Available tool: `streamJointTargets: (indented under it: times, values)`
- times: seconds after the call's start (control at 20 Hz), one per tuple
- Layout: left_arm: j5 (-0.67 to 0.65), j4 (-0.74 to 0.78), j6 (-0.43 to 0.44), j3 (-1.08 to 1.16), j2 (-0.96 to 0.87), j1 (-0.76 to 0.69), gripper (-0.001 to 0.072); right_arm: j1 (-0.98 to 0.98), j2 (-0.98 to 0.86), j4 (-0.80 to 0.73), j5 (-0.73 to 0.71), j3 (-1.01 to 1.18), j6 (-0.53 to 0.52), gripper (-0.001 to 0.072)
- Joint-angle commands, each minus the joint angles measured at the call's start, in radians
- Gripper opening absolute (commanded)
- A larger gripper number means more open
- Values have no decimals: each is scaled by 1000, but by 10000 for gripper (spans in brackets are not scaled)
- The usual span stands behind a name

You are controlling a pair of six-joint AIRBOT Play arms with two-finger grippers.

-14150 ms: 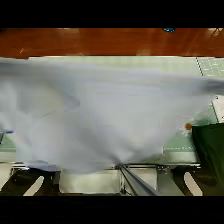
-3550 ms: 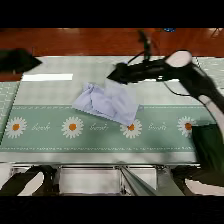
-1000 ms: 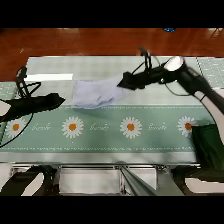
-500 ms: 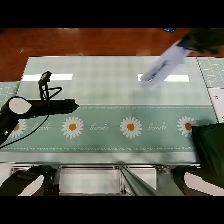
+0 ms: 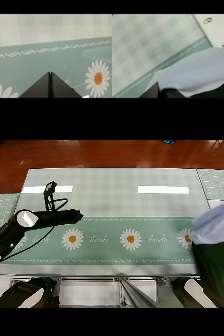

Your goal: Fold the shirts.

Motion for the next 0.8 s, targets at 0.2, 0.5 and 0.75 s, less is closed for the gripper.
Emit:
streamJointTargets:
  times: [0.2, 0.5, 0.75]
  values:
    - [63, -16, -3, 0, -56, -70, 16, -354, 261, -446, 132, -437, -109, 22]
    - [85, -18, -3, 0, -96, -82, 16, -452, 315, -504, 132, -723, -69, 104]
    - [155, -18, -2, 21, -133, -68, 16, -452, 312, -538, 60, -738, -57, 354]
